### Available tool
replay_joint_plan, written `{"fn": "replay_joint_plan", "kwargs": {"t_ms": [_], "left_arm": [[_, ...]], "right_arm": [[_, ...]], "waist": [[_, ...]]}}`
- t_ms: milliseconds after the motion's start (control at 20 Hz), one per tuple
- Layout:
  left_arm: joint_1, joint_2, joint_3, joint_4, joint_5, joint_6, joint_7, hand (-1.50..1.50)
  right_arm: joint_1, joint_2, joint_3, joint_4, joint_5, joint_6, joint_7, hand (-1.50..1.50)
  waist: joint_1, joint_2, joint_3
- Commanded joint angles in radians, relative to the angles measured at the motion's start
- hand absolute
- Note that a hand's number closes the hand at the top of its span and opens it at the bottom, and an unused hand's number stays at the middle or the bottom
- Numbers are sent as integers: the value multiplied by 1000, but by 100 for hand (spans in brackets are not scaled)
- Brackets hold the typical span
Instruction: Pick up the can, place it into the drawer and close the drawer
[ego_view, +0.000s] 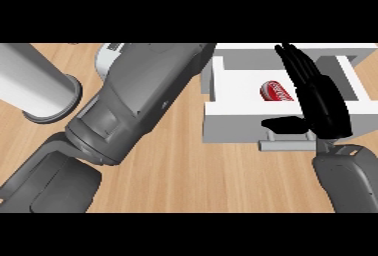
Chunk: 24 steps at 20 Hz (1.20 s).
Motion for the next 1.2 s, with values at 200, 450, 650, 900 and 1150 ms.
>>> {"fn": "replay_joint_plan", "kwargs": {"t_ms": [200, 450, 650, 900, 1150], "left_arm": [[31, 31, 19, -23, -19, -19, 11, -150], [67, 82, 7, -72, -37, -41, 56, -150], [81, 112, 19, -104, -40, -51, 65, -150], [94, 149, -1, -171, -54, -69, 140, -150], [205, 183, -12, -255, -63, -82, 146, -150]], "right_arm": [[-110, 88, 52, 362, 180, -204, -81, -150], [-243, 121, -6, 623, 226, -340, -109, -150], [-383, 108, -76, 790, 238, -423, -121, -150], [-503, 108, -128, 947, 258, -544, -132, -150], [-597, 97, -157, 1086, 276, -598, -137, -150]], "waist": [[17, -10, 0], [51, -14, 0], [55, -9, 0], [85, -9, 0], [95, -11, -1]]}}
